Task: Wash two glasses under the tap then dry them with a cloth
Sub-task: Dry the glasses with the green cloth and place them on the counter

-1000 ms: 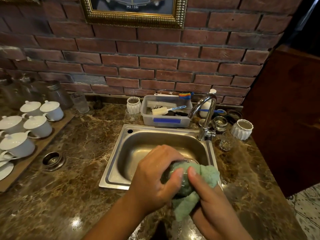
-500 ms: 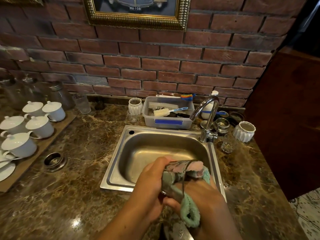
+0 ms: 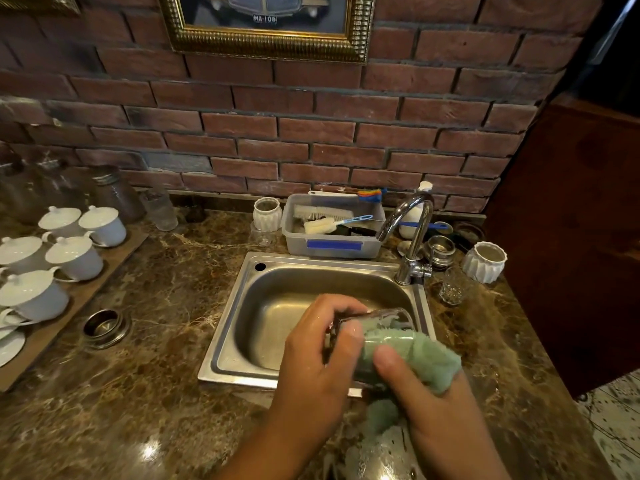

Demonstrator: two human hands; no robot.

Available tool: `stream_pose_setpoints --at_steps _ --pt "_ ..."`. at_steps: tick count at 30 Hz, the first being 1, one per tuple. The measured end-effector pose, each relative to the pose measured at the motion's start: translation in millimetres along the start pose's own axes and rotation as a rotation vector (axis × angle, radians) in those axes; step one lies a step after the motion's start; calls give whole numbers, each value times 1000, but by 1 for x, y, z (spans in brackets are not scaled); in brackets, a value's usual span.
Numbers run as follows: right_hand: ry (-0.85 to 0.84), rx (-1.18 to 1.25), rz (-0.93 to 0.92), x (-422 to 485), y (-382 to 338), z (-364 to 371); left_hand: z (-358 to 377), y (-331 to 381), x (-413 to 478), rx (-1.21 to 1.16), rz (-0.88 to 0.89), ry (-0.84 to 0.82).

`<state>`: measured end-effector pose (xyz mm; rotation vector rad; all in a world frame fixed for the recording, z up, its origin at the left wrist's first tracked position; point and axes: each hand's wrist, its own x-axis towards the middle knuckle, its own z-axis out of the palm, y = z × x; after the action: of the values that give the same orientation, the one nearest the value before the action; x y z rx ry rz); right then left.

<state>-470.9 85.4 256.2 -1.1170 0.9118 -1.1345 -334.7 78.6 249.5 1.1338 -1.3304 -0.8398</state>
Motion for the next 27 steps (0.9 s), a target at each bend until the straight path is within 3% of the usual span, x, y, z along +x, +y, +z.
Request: stream_pose_setpoints --at_steps 3,5,6,8,11,14,17,19,20,23,27 --pt "-68 -477 -347 1 8 -7 4 6 5 -345 -468 62" --pt "-136 -934 -571 9 24 -19 -2 4 11 -575 -779 27" --pt "-164 -1109 -664 13 30 -25 -6 4 11 -671 -892 -5" --pt "-177 -1187 -683 14 31 -25 -8 2 11 -747 -959 -8" --pt "-161 -973 -580 5 14 -14 0 3 8 -616 -759 114" --pt "-90 -429 -264 -5 0 1 3 5 5 -352 -288 155" --pt "45 102 128 -6 -2 6 -10 -2 3 130 322 66" --pt "-44 465 263 -1 -3 6 -14 -8 5 369 596 -3" --pt "-82 556 296 1 -4 5 -16 -10 6 399 639 -27" --pt "-112 478 241 4 0 2 -18 -17 5 250 478 -23" --pt "-29 -178 -111 3 9 2 -3 -4 2 -201 -146 62"
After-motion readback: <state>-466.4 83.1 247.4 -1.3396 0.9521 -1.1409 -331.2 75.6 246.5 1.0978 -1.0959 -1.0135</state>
